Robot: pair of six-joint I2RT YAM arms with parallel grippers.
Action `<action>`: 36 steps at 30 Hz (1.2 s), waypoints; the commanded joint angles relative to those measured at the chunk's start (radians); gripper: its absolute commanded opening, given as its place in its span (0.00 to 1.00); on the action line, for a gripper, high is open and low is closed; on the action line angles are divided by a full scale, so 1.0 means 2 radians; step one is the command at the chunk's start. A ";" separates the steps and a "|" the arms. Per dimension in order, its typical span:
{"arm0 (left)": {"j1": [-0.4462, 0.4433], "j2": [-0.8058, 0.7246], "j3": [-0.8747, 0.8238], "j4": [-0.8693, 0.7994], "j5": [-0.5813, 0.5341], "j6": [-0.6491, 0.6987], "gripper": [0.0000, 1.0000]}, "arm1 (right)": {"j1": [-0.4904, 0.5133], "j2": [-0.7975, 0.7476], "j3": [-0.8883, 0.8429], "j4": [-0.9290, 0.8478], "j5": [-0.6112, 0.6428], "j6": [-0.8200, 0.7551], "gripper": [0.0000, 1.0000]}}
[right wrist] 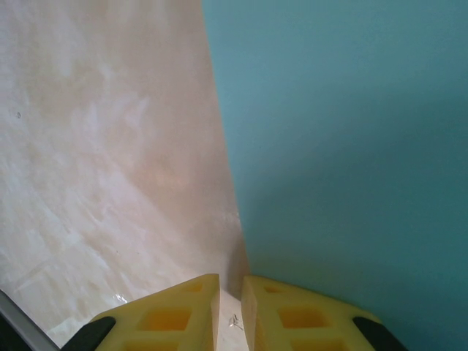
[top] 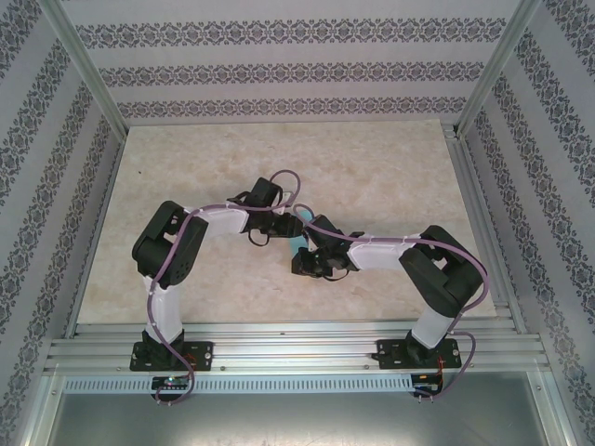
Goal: Fold a paper plane with a square sheet of paper (fold left side to right side)
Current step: First fold the square sheet of paper in half at the center of the table.
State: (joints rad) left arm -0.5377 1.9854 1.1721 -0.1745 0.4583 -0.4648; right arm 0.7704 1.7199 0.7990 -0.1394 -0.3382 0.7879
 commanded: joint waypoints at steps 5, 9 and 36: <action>0.037 0.036 0.029 0.010 -0.064 0.025 0.40 | 0.008 0.038 -0.026 -0.066 0.042 0.004 0.19; 0.045 0.046 0.055 0.001 -0.056 0.031 0.42 | 0.008 0.040 -0.027 -0.063 0.040 0.005 0.19; 0.106 0.019 0.068 0.041 -0.011 0.044 0.47 | 0.008 0.000 0.019 -0.053 0.028 -0.013 0.22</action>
State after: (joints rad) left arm -0.3748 2.0930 1.3190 -0.1162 0.4606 -0.3992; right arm 0.7723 1.7229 0.8108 -0.1135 -0.3260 0.8051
